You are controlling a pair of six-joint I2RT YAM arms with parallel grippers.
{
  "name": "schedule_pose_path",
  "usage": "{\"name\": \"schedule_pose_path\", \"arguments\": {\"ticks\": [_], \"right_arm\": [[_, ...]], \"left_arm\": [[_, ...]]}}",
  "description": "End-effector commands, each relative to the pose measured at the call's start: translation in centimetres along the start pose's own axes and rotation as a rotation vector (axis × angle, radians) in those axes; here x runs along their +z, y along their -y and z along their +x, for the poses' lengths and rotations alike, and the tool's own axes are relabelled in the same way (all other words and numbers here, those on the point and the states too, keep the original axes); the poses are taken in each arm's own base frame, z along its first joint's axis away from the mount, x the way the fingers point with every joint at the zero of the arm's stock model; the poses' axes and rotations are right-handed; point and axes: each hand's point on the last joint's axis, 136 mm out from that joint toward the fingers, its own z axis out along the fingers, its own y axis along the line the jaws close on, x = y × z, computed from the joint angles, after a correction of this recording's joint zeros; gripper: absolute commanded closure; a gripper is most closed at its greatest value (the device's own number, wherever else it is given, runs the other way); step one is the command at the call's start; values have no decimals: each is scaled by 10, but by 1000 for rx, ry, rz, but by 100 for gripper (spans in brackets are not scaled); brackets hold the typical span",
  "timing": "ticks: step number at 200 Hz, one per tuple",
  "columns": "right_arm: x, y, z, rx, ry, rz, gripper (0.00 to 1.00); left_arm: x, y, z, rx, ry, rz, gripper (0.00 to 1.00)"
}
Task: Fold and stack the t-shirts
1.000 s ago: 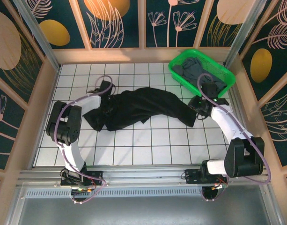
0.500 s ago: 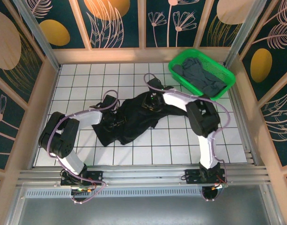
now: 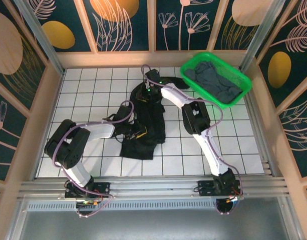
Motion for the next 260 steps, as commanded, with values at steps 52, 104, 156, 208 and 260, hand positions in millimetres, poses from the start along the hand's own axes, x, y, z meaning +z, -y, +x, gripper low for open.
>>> {"name": "schedule_pose_path", "arguments": {"ticks": [52,104,156,208,260], "right_arm": [[-133,2,-38,-59,188,-35,57],[-178,22,7,-27,214,49,56],[-185,29,53,11,183,58,56],[-187,41,65,32,184,85,56],[-189,44,67,39,192,90,56]], "left_arm": [[-76,51,-48,101,245,-30,51],[-142,-50,-119,-255,457,-281,64],[-82,-54,-115,-266,276,-151,51],[-43,-65,-80,-280,135,-186,52],[-53,-84,-42,-312,109,-307,52]]}}
